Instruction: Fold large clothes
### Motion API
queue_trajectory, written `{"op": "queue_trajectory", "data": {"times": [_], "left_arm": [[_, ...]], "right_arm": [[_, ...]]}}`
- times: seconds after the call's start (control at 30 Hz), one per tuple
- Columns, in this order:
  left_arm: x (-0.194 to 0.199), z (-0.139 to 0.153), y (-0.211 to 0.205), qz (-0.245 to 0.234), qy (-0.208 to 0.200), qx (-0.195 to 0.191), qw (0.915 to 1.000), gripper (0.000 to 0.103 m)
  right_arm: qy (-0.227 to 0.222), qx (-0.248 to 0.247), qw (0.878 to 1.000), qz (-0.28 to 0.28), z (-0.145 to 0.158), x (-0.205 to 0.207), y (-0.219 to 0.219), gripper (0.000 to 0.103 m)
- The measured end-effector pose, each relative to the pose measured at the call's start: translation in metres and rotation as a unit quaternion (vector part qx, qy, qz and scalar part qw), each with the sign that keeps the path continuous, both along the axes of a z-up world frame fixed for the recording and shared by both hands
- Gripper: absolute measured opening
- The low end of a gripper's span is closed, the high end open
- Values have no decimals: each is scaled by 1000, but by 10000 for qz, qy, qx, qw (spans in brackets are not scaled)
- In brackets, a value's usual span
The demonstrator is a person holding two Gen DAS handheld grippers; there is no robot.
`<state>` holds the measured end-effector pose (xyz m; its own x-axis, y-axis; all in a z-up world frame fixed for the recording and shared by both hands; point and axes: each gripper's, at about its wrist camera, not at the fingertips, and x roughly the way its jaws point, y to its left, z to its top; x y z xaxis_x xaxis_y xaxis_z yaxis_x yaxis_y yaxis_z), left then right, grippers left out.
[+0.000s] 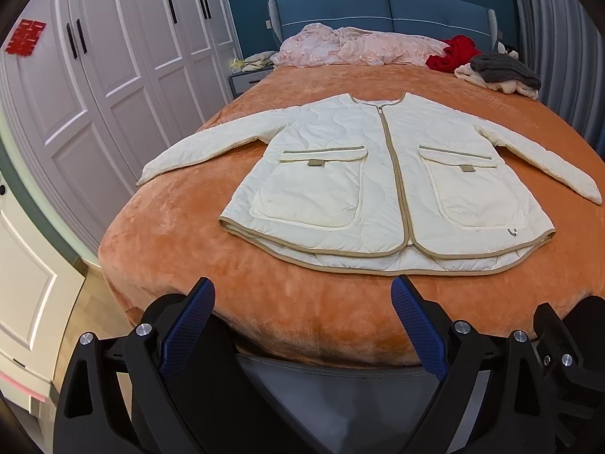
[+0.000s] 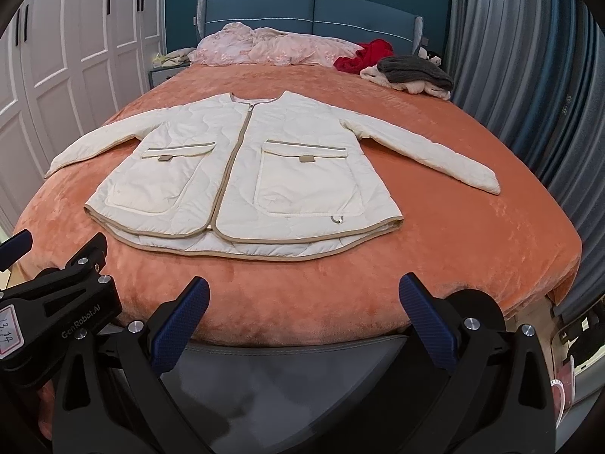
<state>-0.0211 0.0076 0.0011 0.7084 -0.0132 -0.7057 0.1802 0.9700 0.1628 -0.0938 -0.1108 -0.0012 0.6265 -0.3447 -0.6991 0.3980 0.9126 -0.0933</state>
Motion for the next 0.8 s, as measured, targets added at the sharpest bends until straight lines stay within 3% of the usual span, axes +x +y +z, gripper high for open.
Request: {"op": "queue_trajectory", "data": {"times": [0.8], "left_arm": [[0, 1, 1, 20, -20, -14, 10000, 92]], "right_arm": [[-15, -10, 10000, -11, 0, -2, 1, 98]]}}
